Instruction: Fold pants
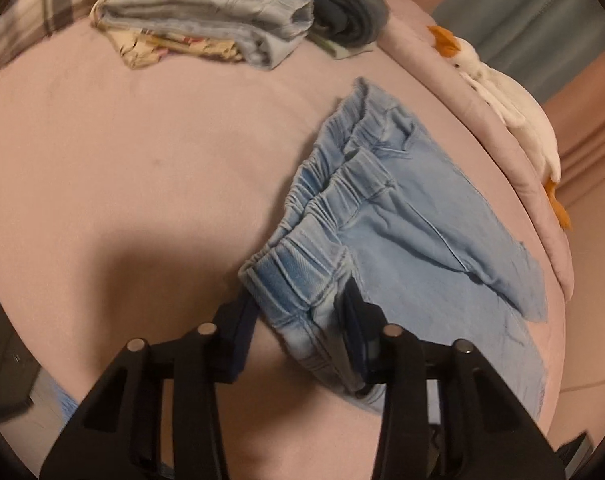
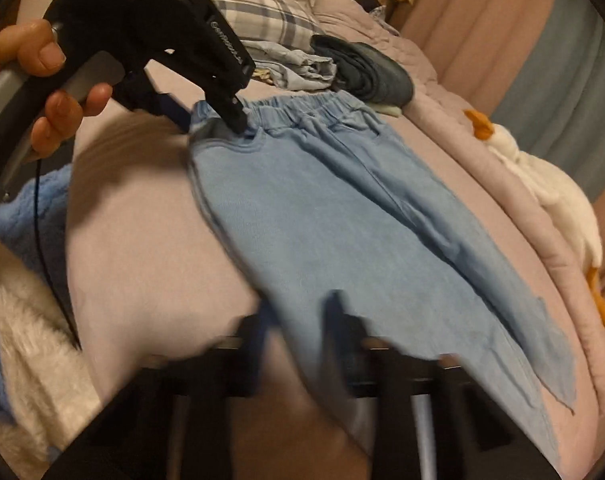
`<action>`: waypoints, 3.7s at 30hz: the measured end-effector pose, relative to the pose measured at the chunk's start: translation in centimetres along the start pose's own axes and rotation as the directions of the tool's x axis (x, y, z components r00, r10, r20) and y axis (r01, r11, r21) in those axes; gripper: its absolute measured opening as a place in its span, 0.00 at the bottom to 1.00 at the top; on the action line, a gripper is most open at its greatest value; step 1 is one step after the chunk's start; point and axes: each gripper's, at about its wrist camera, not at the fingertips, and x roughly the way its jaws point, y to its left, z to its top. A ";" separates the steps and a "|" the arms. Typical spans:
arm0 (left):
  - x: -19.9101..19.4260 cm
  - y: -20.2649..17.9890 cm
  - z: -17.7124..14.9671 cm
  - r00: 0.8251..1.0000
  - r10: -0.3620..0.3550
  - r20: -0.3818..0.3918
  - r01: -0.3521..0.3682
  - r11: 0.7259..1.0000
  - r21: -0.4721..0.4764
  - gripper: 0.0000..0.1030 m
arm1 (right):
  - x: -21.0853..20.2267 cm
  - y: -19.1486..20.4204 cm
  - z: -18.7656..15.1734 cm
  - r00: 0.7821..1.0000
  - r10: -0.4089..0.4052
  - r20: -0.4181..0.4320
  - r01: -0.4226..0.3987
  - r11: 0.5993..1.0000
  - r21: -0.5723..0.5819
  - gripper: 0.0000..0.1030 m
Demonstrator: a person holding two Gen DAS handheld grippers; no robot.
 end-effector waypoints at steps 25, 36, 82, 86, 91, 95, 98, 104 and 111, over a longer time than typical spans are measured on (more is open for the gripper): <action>2.4 -9.0 -1.9 0.984 0.160 0.073 -0.170 0.762 0.625 0.38 | -0.6 -8.0 -4.3 0.966 0.204 -0.159 -0.131 0.917 0.377 0.45; 3.5 -11.3 5.5 0.987 0.093 0.132 -0.156 0.771 0.618 0.81 | 1.2 -20.2 0.2 0.990 0.114 -0.080 -0.067 0.895 0.441 0.50; -3.5 -8.0 5.6 0.968 -0.128 0.214 -0.056 0.725 0.686 0.39 | -3.8 -18.4 3.9 0.987 -0.158 -0.009 0.157 0.968 0.196 0.07; -3.7 -5.6 1.8 0.975 -0.105 0.194 -0.056 0.734 0.677 0.39 | -6.2 -14.6 1.4 0.988 -0.152 -0.021 0.153 0.969 0.194 0.07; -2.6 -0.4 0.0 0.995 -0.008 0.099 -0.042 0.872 0.487 0.39 | -6.4 -10.1 -1.9 0.992 -0.102 -0.070 0.114 0.974 0.197 0.07; -3.4 2.3 -0.6 0.992 -0.123 0.039 0.108 0.957 0.271 0.39 | -4.2 -7.7 -4.0 0.987 -0.075 -0.141 0.102 0.975 0.199 0.07; -3.7 2.8 -0.6 0.954 -0.299 0.013 0.296 0.948 0.119 0.39 | -2.4 -7.1 -4.7 0.982 -0.073 -0.173 0.108 0.973 0.204 0.07; -1.7 2.2 0.2 0.915 -0.403 -0.011 0.400 0.912 -0.085 0.42 | -2.1 -8.2 -3.9 0.985 -0.078 -0.157 0.116 0.963 0.244 0.07; -1.3 1.7 1.6 0.939 -0.343 0.009 0.340 0.927 -0.161 0.22 | -2.5 -6.7 -4.5 0.985 -0.095 -0.144 0.130 0.958 0.254 0.07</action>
